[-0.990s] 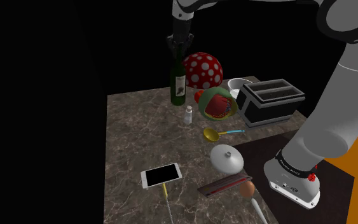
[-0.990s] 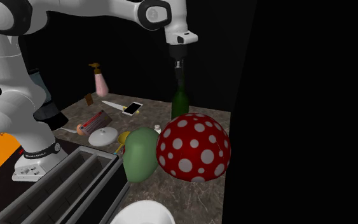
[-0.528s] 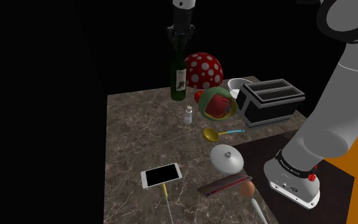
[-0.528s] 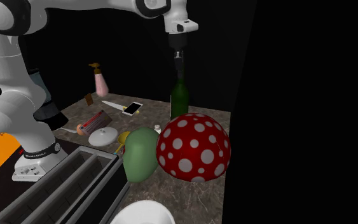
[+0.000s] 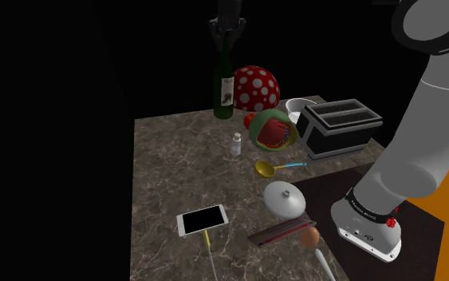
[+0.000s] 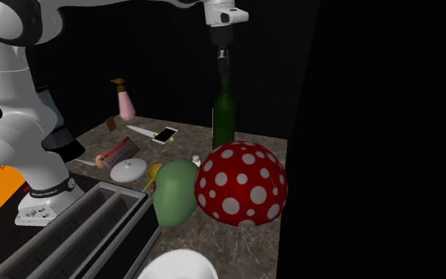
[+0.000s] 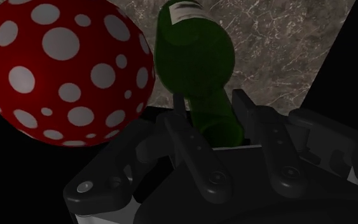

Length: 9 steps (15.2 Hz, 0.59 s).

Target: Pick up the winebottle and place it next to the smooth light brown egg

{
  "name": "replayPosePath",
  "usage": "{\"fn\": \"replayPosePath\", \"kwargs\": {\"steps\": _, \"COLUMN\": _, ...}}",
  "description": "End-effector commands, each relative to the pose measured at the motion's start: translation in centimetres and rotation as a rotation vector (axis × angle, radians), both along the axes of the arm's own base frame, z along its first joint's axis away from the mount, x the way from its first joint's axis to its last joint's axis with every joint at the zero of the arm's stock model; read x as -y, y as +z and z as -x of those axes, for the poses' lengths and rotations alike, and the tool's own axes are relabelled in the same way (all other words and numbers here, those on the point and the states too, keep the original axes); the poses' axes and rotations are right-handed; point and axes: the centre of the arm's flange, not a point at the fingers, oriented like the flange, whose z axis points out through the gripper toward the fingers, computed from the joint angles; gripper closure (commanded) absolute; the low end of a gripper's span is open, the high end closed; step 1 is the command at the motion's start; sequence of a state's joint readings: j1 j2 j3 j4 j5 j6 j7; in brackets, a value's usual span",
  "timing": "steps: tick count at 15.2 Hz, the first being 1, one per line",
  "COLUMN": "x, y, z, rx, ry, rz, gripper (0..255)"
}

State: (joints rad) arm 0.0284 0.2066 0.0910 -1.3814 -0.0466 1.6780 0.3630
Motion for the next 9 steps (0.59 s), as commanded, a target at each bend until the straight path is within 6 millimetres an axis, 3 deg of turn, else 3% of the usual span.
{"fn": "replayPosePath", "kwargs": {"steps": 1, "x": -0.6, "y": 0.9, "z": 1.2, "rx": 0.0, "ry": 0.0, "rz": 0.0, "gripper": 255}}
{"fn": "replayPosePath", "kwargs": {"steps": 9, "x": -5.0, "y": 4.7, "z": 10.0, "rx": 0.0, "ry": 0.0, "rz": 0.0, "gripper": 255}}
